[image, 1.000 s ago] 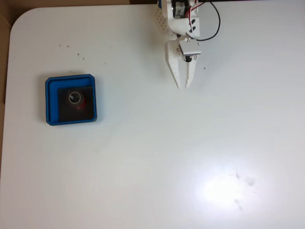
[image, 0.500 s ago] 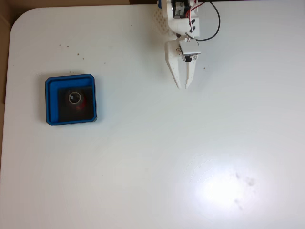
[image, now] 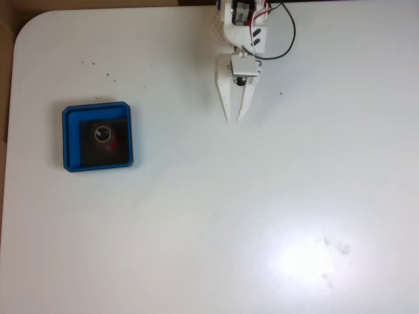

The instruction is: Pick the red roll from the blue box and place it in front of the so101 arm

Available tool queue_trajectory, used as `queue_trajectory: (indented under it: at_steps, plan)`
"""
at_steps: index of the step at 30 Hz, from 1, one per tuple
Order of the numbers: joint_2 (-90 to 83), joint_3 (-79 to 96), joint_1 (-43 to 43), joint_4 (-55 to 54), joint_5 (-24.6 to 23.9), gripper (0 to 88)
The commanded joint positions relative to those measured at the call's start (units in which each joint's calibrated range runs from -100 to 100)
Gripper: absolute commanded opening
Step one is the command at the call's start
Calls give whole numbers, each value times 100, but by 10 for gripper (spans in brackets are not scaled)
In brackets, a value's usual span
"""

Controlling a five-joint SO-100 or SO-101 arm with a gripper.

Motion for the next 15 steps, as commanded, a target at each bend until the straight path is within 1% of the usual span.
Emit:
queue_trajectory:
  at_steps: [1, 5, 15]
  plan:
    - [-2, 72, 690, -110, 6, 8]
    - [-2, 72, 1540, -110, 6, 8]
    - [-2, 72, 3299, -110, 23, 8]
